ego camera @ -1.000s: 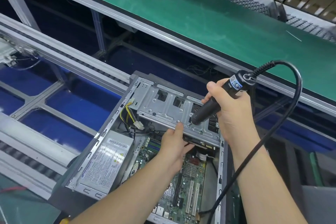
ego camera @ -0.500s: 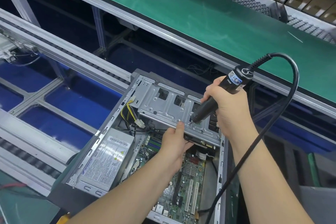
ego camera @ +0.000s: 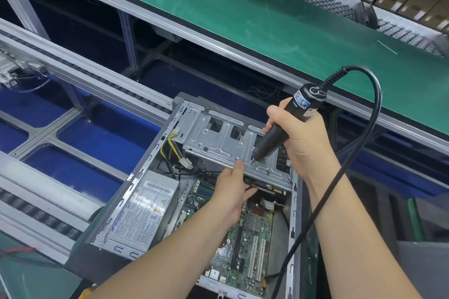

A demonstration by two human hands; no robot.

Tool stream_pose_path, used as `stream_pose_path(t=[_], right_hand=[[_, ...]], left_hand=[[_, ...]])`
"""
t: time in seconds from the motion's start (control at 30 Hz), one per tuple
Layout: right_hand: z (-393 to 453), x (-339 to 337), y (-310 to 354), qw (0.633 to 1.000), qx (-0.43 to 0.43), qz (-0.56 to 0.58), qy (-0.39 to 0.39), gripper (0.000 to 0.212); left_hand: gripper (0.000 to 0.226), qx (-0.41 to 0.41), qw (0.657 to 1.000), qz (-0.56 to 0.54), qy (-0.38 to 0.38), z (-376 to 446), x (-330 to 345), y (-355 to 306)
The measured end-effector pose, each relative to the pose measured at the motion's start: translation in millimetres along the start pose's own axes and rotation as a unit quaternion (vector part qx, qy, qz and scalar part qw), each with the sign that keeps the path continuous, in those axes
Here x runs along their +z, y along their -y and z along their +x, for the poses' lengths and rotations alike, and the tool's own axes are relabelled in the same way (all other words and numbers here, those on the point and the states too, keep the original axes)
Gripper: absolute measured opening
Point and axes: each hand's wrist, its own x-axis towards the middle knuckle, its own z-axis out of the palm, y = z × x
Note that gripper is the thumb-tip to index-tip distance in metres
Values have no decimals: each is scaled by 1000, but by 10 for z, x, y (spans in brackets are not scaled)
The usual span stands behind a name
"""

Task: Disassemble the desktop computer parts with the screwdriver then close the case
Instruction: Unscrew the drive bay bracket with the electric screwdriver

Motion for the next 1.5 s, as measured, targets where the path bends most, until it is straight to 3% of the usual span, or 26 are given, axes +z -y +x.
stream_pose_path(t=[0.27, 0.8, 1.2, 1.33, 1.43, 1.5], right_hand=[[-83, 26, 20, 1000, 12, 8, -26, 15], [-87, 49, 51, 1000, 13, -10, -25, 24], [-127, -311, 206, 992, -28, 91, -85, 16], [-325, -505, 197, 982, -33, 124, -141, 20], [-520, -572, 175, 972, -43, 147, -180, 19], [-657, -567, 174, 965, -46, 161, -203, 18]], left_hand=[[21, 70, 989, 35, -128, 88, 140, 32], [32, 126, 960, 158, -196, 80, 208, 85], [36, 117, 967, 146, -172, 80, 178, 84], [32, 66, 992, 80, -72, 23, 74, 13], [71, 19, 996, 77, -28, -101, 17, -45], [65, 23, 997, 72, -25, -190, -41, -51]])
